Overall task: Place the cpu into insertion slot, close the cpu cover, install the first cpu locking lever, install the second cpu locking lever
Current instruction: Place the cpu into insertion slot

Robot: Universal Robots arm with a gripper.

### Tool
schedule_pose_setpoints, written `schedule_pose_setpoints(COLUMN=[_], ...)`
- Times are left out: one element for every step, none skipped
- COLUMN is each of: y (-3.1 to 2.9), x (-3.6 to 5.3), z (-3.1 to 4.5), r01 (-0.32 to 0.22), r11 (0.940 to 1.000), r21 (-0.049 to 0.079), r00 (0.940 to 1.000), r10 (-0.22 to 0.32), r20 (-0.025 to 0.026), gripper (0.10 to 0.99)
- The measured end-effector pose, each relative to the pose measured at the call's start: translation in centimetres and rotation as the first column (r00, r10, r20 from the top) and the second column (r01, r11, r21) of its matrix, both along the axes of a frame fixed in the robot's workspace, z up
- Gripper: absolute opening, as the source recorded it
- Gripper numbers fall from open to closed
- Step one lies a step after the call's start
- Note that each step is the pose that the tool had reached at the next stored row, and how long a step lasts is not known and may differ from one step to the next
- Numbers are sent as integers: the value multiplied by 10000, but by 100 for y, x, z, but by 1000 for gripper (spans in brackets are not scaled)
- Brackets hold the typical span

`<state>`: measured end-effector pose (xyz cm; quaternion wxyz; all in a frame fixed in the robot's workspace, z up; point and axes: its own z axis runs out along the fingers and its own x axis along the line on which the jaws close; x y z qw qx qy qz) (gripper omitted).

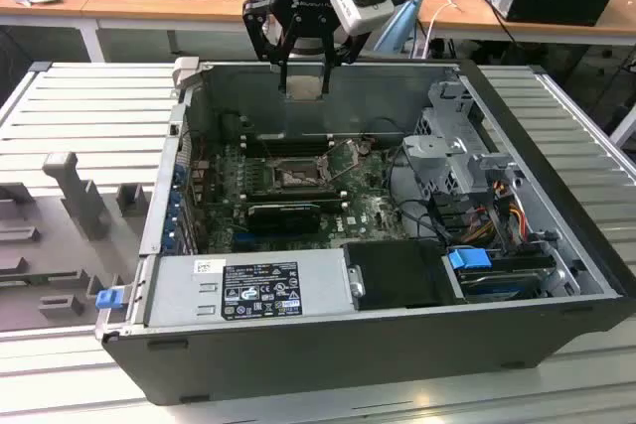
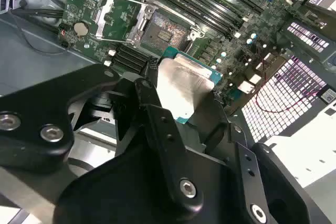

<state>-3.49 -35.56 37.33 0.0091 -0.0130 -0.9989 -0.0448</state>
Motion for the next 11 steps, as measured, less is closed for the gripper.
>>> schedule_pose_setpoints(y=[0,0,0,0,0,0,0,0,0,0,0], x=[0,0,0,0,0,0,0,0,0,0,0], z=[0,0,0,0,0,0,0,0,0,0,0], r01=[3,15,53,91,120,139,183,216,255,286,321], r11=[10000,10000,10000,10000,9999,9999,9998,9998,9997,9996,9995], r21=[0,1,0,0,0,0,0,0,0,0,0], r00=[10000,10000,10000,10000,9999,9999,9998,9998,9997,9996,9995], r10=[-3,-15,-53,-91,-120,-139,-183,-216,-255,-286,-321], r20=[0,0,0,0,0,0,0,0,0,0,0], gripper=[525,525,525,525,525,525,525,525,525,525,525])
